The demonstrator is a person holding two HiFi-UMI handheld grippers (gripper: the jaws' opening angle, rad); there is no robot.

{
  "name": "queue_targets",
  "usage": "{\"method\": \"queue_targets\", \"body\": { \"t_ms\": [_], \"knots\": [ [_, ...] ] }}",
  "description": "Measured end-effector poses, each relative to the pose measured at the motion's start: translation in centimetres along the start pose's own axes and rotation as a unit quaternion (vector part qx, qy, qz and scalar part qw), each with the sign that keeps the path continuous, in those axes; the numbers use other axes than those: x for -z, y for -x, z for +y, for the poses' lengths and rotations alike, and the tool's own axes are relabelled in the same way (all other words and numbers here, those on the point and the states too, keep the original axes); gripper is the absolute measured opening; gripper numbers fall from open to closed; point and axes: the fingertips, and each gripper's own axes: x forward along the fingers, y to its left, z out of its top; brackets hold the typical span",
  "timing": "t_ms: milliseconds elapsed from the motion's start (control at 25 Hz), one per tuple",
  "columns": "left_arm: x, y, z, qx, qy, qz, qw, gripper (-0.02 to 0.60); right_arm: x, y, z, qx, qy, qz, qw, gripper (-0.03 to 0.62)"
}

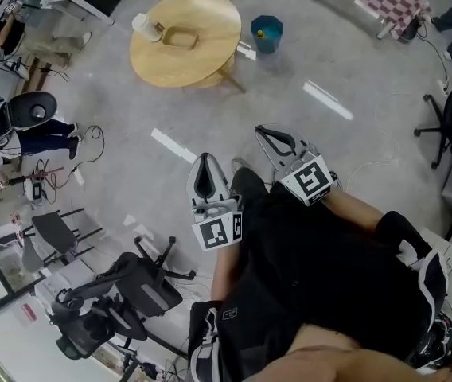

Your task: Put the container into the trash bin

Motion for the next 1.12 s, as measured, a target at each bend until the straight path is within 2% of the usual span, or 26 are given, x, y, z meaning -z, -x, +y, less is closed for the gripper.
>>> {"method": "queue_targets", "body": {
  "t_ms": [320,520,760,1120],
  "knots": [
    [0.8,-3.0,-2.1,0.014,-0.006,0.009,0.9998,0.006,1.5,-0.2,-2.9,0.0,-0.013,0.008,1.0,0.026],
    [1.0,-5.9,-1.6,0.019,-0.004,0.011,0.9997,0.006,1.9,-2.0,-5.1,0.007,-0.019,0.014,1.0,0.026],
    [1.6,-11.5,1.7,0.014,0.008,0.011,0.9998,0.005,1.8,-7.9,-7.7,-0.005,-0.005,0.029,1.0,0.026],
    [2.2,-22.6,10.8,-0.005,0.033,0.011,0.9994,0.006,0.7,-21.0,-12.3,-0.029,0.027,0.06,0.997,0.026]
  ]
}}
